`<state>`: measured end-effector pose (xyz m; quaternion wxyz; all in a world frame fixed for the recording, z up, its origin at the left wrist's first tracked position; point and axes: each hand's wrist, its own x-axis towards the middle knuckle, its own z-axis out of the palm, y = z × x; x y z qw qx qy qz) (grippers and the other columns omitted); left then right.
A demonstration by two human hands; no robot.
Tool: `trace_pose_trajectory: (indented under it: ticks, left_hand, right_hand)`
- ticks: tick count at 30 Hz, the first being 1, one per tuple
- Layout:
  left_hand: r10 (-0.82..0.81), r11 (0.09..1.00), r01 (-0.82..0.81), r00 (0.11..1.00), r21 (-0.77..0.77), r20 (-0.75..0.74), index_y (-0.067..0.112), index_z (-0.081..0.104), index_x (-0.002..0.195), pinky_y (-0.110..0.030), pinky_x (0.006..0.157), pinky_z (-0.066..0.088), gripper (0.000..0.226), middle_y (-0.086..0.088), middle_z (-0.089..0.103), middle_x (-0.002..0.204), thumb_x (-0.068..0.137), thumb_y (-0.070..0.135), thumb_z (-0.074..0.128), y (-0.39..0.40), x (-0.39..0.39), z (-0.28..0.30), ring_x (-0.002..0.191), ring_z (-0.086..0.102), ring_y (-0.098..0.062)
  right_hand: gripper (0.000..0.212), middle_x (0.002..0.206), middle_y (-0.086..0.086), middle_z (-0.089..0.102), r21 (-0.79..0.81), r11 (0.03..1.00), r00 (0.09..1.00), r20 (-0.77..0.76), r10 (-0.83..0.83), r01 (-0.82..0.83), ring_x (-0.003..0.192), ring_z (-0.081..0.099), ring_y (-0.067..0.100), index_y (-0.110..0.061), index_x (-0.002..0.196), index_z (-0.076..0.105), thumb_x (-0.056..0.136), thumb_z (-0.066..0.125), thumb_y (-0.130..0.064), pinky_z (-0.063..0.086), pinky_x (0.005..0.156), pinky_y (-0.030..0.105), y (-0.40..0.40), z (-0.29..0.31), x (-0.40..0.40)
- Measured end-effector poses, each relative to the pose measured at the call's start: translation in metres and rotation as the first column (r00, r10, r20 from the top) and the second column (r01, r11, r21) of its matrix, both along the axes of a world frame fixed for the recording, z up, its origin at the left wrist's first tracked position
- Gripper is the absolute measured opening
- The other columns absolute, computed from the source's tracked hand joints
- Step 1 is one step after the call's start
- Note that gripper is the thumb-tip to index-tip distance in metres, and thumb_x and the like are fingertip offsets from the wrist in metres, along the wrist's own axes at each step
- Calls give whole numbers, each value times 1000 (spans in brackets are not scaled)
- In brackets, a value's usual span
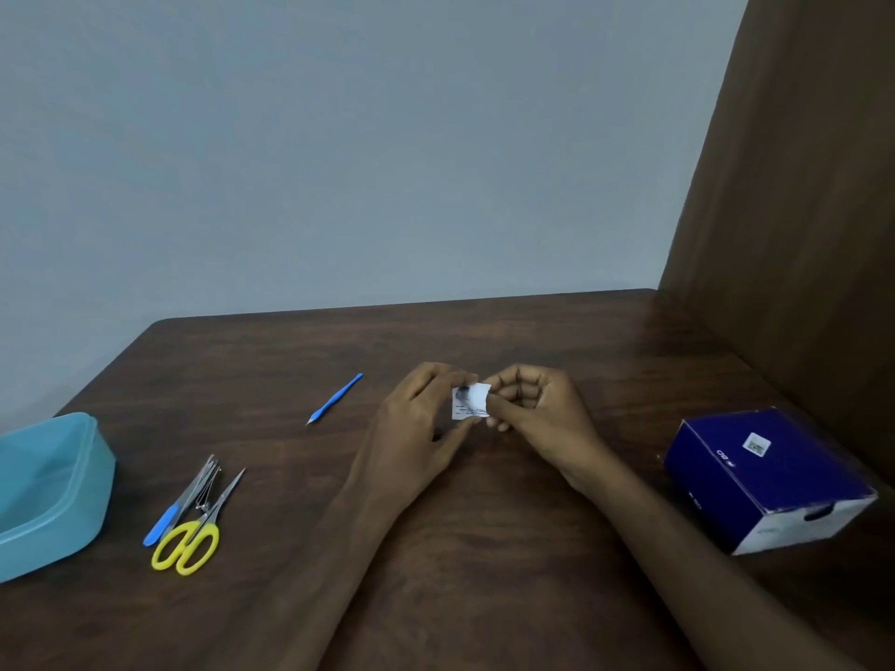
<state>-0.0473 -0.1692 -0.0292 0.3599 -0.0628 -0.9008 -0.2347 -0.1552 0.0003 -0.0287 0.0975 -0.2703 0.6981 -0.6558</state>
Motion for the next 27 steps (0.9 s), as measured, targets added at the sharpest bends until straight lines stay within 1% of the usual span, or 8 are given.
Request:
trace_pose_trajectory:
  ticks: [5, 8, 11, 15, 19, 21, 24, 27]
  left_hand:
    - [74, 997, -75, 997, 15, 29, 18, 72, 124, -4, 92, 40, 37, 7, 66, 120, 89, 22, 85, -4, -4, -2, 104, 63, -5]
    - [118, 990, -119, 993, 69, 27, 20, 73, 122, -8, 89, 43, 36, 9, 67, 117, 89, 23, 85, -4, -4, 0, 101, 62, -3]
    - [106, 992, -109, 993, 64, 48, 22, 72, 123, -5, 88, 41, 36, 11, 66, 117, 90, 24, 84, -2, -2, 0, 99, 61, -1]
    - [132, 991, -134, 986, 7, 105, 25, 71, 126, -17, 83, 48, 37, 14, 63, 119, 90, 28, 82, 8, -3, 3, 101, 61, -1]
    - [185, 981, -193, 970, 36, 157, 31, 70, 129, -29, 80, 56, 39, 15, 65, 118, 91, 37, 80, 31, -17, 14, 102, 64, -6]
    - [207, 978, -209, 957, -13, 201, 36, 68, 128, -36, 78, 58, 39, 16, 63, 119, 91, 44, 76, 47, -30, 19, 108, 63, -10]
    - [226, 974, -215, 942, -73, 247, 41, 66, 128, -37, 76, 58, 39, 17, 59, 119, 91, 52, 73, 68, -52, 20, 114, 59, -10]
    - [235, 970, -203, 924, -131, 302, 42, 67, 130, -33, 73, 54, 41, 17, 60, 118, 94, 62, 66, 82, -71, 7, 116, 56, -11]
  right_hand:
    - [6, 78, 7, 81, -29, 996, 996, 26, -84, 84, 71, 77, 18, -14, 94, 80, 92, 82, -9, 57, 66, 30, 1, -1, -5]
    - [7, 77, 8, 80, -100, 977, 980, 75, -184, 191, 68, 75, 14, -12, 93, 80, 89, 86, -13, 58, 67, 29, 6, 0, -9]
    - [15, 79, 9, 81, -183, 949, 964, 115, -238, 256, 66, 71, 12, -10, 92, 79, 84, 91, -16, 58, 68, 27, 8, 2, -12]
    - [14, 86, 4, 83, -274, 892, 932, 156, -327, 359, 71, 73, 11, -13, 92, 81, 85, 91, -20, 59, 71, 29, 11, 7, -14]
    - [11, 94, -2, 83, -380, 768, 854, 155, -496, 515, 88, 79, 16, -18, 100, 83, 90, 86, -23, 64, 83, 37, 18, 9, -23]
    - [13, 96, -1, 83, -431, 711, 823, 164, -544, 556, 92, 79, 17, -16, 103, 82, 92, 85, -23, 64, 86, 37, 22, 11, -25]
    - [14, 97, -2, 83, -459, 666, 791, 155, -592, 588, 94, 79, 14, -14, 103, 82, 93, 84, -24, 64, 86, 33, 26, 14, -25]
    - [12, 96, -3, 83, -466, 659, 783, 134, -607, 590, 92, 79, 11, -15, 102, 81, 93, 84, -24, 63, 84, 31, 29, 14, -26]
